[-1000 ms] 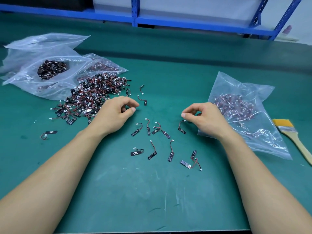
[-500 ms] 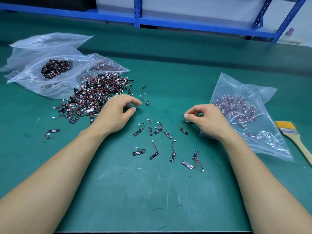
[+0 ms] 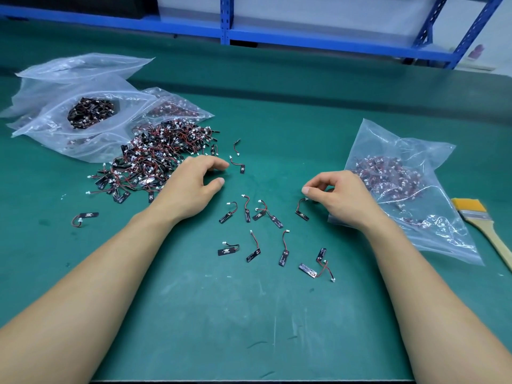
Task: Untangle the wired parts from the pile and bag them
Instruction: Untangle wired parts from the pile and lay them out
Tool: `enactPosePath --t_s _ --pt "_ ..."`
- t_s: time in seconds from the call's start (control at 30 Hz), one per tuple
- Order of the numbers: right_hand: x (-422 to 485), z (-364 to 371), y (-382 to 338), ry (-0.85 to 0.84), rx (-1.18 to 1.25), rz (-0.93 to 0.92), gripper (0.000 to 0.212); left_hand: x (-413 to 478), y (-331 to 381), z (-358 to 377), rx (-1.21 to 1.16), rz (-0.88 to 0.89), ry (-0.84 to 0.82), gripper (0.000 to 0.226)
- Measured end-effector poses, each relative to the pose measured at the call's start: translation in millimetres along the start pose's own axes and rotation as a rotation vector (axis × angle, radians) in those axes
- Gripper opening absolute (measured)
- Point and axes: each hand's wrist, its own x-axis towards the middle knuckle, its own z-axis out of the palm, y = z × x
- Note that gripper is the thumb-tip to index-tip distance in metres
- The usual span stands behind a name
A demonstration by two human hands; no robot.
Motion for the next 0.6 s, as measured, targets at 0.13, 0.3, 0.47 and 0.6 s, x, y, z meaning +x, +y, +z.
enactPosePath --t_s 0.13,0.3,0.47,0.6 --pt "-0.2 0.0 0.2 -0.004 -0.005 -0.008 0.015 -0.1 0.1 -0.3 0.007 0.001 -0.007 0.029" --pt "0.4 -0.3 0.2 -0.006 -0.006 -0.012 0.015 0.7 -1.2 0.2 0.024 0.004 -0.015 0.027" --pt "-0.2 -0.3 0.2 -0.002 -0.010 -0.018 0.015 1.4 -2.5 0.8 0.040 0.018 -0.018 0.024" --pt "-0.2 -0.6 -0.4 -0.001 -0.010 -0.019 0.015 1.6 -3.1 0.9 0.038 0.024 -0.014 0.023"
